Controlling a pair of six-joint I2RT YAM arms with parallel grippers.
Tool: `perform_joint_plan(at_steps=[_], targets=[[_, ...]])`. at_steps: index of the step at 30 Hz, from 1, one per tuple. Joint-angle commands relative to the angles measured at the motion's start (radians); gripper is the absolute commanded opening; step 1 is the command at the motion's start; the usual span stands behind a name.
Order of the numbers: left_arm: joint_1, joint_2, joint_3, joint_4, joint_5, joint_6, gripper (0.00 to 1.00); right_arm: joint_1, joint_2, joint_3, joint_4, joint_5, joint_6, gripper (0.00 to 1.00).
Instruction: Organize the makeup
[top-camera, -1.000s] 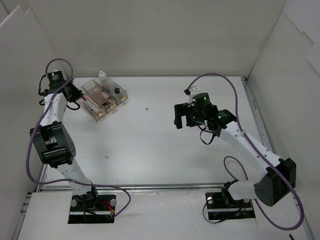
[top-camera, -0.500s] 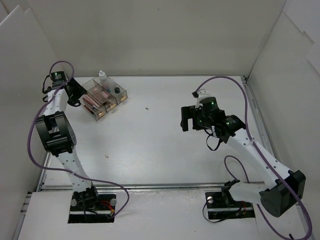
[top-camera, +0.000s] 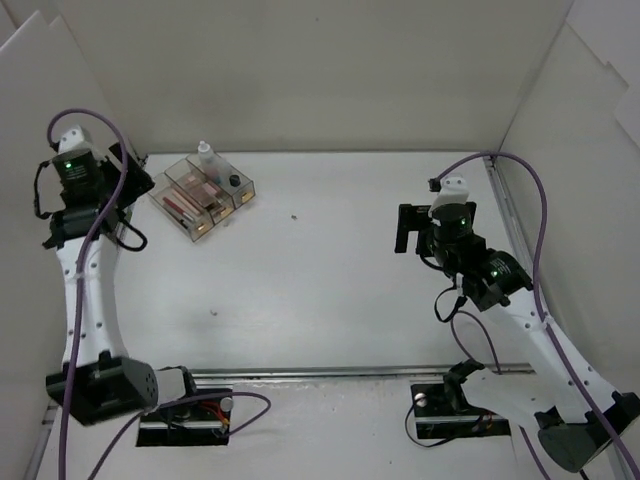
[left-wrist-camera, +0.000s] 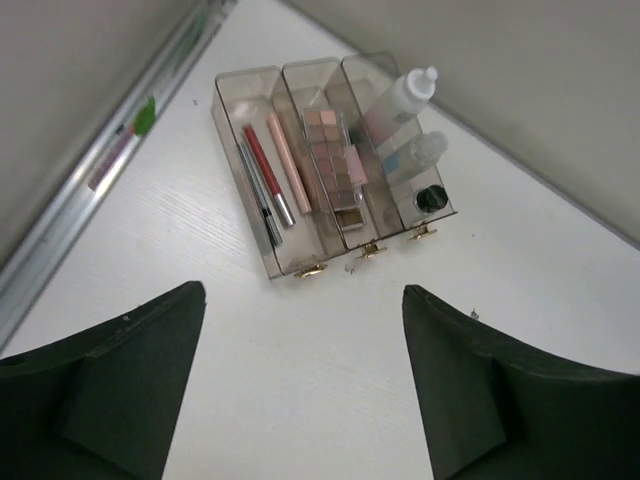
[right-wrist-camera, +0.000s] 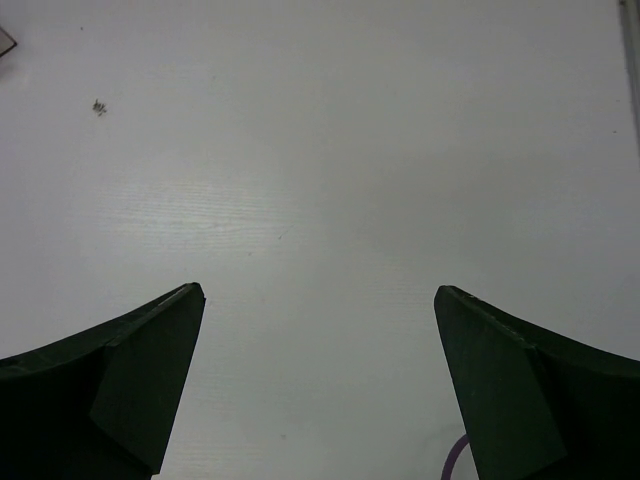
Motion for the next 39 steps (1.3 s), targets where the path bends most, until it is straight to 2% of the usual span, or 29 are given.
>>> perform_joint_plan(at_steps=[1,4,5,11,15,31,39], targets=[[-0.001,-0.117,0.029,-0.081,-0.066,0.091,0.77,-0.009,-0.076,0.035,0.029,0.172,0.011,0.98],[-0.011,-0.211,0.017,-0.14,-0.07,0.099,0.85,-0.01,-0.119,0.033,0.031,0.233,0.0,0.98],[-0.011,-0.239,0.008,-0.152,-0.067,0.102,0.99,-0.01,-0.125,0.032,0.031,0.247,-0.018,0.98],[-0.052,-0.41,-0.084,-0.237,-0.133,0.145,0.99,-0.01,-0.168,-0.01,0.032,0.309,-0.069,0.98],[-0.072,-0.449,-0.142,-0.232,-0.174,0.179,1.0,-0.01,-0.185,-0.043,0.044,0.297,-0.075,0.98],[-0.072,-0.428,-0.083,-0.252,-0.158,0.171,0.99,-0.01,-0.2,-0.057,0.104,0.249,-0.084,0.98],[-0.072,-0.431,-0.078,-0.266,-0.198,0.159,0.99,-0.007,-0.211,-0.056,0.109,0.26,-0.09,0.98]])
